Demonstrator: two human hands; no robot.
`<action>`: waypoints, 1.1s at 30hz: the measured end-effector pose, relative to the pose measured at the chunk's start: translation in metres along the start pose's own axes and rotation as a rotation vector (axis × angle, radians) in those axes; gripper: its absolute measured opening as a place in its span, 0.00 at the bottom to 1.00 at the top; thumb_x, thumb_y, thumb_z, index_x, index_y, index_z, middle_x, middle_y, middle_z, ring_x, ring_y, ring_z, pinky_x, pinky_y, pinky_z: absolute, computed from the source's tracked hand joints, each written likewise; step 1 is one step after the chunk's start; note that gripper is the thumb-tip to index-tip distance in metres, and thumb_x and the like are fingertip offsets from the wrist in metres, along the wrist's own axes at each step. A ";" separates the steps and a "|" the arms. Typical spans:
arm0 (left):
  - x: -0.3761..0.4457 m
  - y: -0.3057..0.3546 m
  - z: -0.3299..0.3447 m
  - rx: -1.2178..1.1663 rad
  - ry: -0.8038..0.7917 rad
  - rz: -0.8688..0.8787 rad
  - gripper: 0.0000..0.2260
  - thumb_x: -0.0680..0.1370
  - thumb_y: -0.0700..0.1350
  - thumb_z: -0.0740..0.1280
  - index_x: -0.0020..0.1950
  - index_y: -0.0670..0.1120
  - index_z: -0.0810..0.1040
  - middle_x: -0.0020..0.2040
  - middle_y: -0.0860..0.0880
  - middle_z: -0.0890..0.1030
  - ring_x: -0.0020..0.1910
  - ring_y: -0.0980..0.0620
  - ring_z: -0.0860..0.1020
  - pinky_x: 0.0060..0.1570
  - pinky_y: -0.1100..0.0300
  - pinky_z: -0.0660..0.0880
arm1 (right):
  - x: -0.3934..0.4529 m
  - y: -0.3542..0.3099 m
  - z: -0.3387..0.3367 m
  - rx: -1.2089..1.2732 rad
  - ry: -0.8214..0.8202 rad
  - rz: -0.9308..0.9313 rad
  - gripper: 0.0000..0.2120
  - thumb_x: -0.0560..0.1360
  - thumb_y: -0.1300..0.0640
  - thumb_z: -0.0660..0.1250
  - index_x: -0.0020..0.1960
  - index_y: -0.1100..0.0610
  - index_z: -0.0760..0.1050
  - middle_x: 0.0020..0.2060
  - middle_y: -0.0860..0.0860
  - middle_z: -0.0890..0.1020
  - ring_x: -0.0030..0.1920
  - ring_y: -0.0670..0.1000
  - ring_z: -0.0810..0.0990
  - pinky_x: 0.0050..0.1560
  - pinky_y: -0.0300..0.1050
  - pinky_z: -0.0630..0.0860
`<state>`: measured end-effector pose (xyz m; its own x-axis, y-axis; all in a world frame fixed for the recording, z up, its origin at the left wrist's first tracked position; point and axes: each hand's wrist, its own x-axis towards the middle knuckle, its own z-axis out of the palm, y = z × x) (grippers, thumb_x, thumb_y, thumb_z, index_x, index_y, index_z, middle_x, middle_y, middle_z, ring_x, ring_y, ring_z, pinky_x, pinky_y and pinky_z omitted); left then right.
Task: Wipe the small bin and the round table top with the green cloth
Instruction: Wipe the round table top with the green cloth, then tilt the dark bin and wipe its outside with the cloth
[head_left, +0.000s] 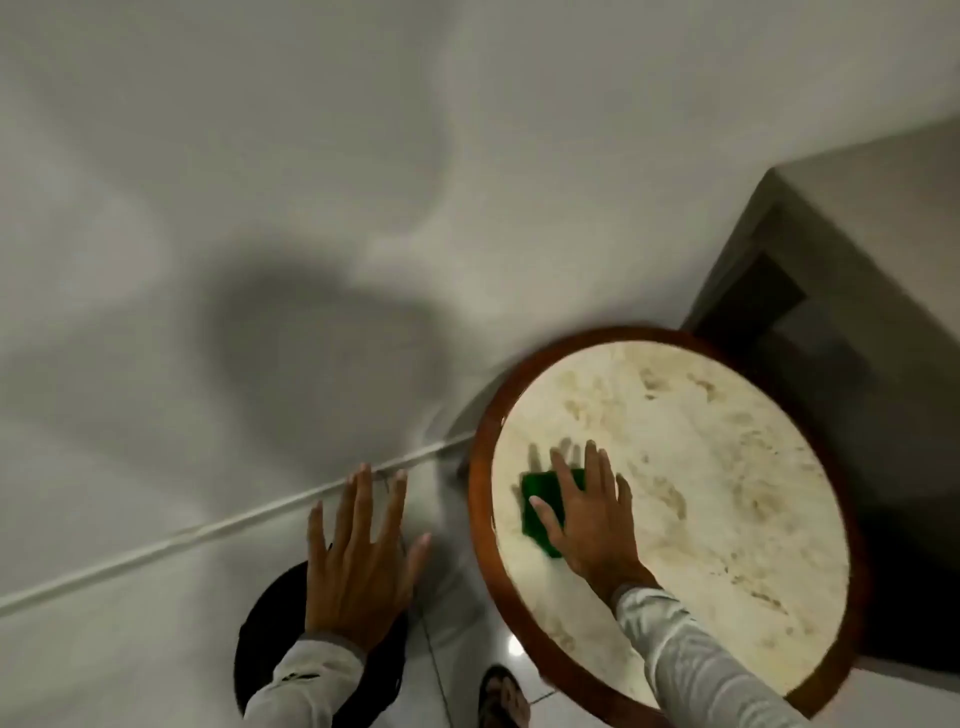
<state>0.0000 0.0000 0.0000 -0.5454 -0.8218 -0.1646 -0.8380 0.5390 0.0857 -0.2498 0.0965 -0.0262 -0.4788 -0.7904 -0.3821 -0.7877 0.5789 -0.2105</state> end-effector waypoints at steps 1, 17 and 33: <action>0.002 -0.004 0.022 -0.015 -0.053 -0.013 0.34 0.82 0.66 0.49 0.78 0.47 0.71 0.79 0.35 0.70 0.74 0.34 0.75 0.70 0.30 0.70 | 0.007 0.002 0.018 0.001 -0.025 0.031 0.35 0.84 0.34 0.52 0.86 0.45 0.49 0.87 0.60 0.47 0.87 0.64 0.49 0.85 0.65 0.54; 0.049 -0.132 0.264 -0.128 -0.328 -0.322 0.37 0.79 0.70 0.56 0.84 0.53 0.58 0.83 0.39 0.61 0.84 0.39 0.59 0.81 0.36 0.54 | 0.010 -0.014 0.132 0.586 0.627 -0.034 0.19 0.77 0.50 0.68 0.63 0.60 0.84 0.68 0.65 0.79 0.71 0.64 0.79 0.73 0.60 0.76; -0.092 -0.225 0.297 -0.480 0.008 -0.549 0.19 0.77 0.55 0.69 0.50 0.39 0.84 0.58 0.41 0.80 0.56 0.38 0.82 0.59 0.50 0.77 | -0.061 -0.149 0.327 1.336 -0.174 0.310 0.23 0.68 0.55 0.72 0.53 0.28 0.82 0.50 0.28 0.87 0.52 0.29 0.85 0.44 0.21 0.78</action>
<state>0.2445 0.0088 -0.2956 -0.0429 -0.9528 -0.3004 -0.9053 -0.0902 0.4151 0.0235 0.1235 -0.2654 -0.4327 -0.6178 -0.6566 0.3541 0.5533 -0.7540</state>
